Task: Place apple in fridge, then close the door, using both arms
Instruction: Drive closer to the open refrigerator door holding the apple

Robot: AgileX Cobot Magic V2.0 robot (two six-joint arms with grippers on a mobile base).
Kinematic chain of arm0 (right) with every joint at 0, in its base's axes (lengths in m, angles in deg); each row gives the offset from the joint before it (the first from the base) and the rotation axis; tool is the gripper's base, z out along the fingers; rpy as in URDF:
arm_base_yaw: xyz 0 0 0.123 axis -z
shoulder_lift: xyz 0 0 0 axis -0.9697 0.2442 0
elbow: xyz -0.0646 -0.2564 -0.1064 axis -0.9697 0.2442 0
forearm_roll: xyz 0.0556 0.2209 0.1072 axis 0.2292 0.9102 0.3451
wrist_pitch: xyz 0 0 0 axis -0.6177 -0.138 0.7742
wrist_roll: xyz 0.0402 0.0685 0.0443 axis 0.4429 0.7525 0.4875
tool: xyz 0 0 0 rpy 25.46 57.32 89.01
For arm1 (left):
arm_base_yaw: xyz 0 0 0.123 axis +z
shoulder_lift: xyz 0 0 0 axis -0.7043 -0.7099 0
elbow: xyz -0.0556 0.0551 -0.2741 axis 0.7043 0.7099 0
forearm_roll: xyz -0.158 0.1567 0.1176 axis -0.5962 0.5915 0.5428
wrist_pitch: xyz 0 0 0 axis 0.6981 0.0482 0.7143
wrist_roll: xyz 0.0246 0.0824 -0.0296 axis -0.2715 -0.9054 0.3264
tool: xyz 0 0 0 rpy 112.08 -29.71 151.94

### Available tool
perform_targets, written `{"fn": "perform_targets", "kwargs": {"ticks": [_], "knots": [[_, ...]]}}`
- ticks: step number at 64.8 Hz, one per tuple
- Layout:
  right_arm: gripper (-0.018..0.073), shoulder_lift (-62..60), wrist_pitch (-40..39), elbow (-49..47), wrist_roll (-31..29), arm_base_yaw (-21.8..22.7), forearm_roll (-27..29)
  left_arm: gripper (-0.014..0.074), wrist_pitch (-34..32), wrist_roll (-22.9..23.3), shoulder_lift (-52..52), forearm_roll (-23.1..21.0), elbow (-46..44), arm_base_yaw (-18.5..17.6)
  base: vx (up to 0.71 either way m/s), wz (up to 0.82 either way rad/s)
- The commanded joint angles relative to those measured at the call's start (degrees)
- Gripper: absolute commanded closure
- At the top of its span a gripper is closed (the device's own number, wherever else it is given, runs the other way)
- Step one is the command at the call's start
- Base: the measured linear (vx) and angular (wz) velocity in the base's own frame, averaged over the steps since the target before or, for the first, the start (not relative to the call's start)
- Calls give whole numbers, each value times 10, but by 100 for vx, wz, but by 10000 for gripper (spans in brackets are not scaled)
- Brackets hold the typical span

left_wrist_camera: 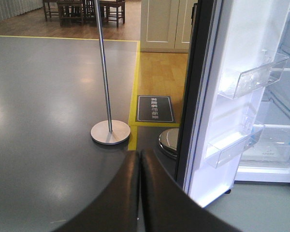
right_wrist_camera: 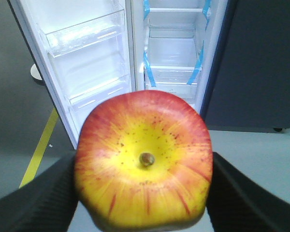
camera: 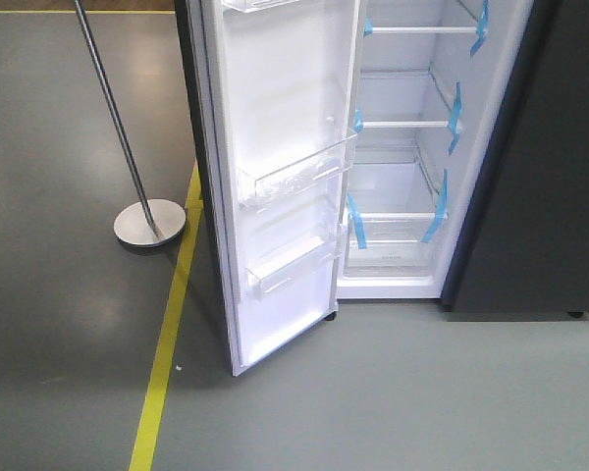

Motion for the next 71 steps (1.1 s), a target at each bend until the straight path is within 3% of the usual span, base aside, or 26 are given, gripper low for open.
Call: {"fn": "perform_targets", "kwargs": {"ticks": [1, 71], "knots": [[435, 3, -42, -16, -2, 2, 8, 602, -45, 4, 8, -2, 12, -4, 5, 1], [435, 3, -42, -16, -2, 2, 8, 602, -45, 4, 8, -2, 12, -4, 5, 0]]}}
